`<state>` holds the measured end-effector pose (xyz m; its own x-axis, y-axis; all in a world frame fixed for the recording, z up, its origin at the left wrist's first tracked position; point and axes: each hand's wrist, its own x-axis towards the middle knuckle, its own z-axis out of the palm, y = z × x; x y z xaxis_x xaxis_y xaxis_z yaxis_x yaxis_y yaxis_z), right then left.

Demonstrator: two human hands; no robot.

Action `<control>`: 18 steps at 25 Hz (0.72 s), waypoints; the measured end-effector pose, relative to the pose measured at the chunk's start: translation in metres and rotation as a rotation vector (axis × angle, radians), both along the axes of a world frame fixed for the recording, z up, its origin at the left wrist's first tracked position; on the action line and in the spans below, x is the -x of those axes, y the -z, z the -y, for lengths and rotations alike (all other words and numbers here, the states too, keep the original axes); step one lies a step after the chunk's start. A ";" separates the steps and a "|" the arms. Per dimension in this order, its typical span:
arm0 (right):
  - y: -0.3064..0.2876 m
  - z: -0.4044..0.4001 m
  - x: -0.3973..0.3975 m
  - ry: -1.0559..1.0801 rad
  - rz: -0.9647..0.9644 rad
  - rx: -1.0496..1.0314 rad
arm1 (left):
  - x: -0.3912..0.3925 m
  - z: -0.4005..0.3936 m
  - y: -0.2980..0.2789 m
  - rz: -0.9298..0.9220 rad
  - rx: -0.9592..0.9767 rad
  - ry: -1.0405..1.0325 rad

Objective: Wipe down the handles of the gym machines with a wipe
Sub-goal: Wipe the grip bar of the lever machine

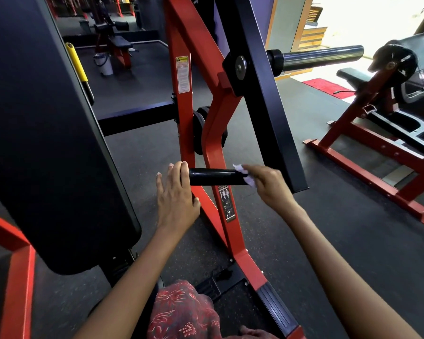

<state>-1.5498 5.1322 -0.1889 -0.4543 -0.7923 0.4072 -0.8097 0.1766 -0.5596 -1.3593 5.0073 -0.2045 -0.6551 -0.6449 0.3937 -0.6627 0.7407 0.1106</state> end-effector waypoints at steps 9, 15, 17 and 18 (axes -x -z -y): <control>-0.008 0.031 0.009 0.132 0.177 0.091 | 0.000 0.000 -0.001 -0.008 -0.021 -0.003; 0.016 0.023 -0.008 0.263 -0.301 0.084 | 0.000 0.000 -0.001 -0.007 -0.028 -0.007; 0.020 0.014 -0.005 0.204 -0.283 0.004 | 0.001 0.000 -0.001 -0.017 -0.021 -0.005; 0.020 0.013 -0.002 0.194 -0.253 -0.014 | 0.001 0.000 -0.001 -0.019 -0.019 -0.003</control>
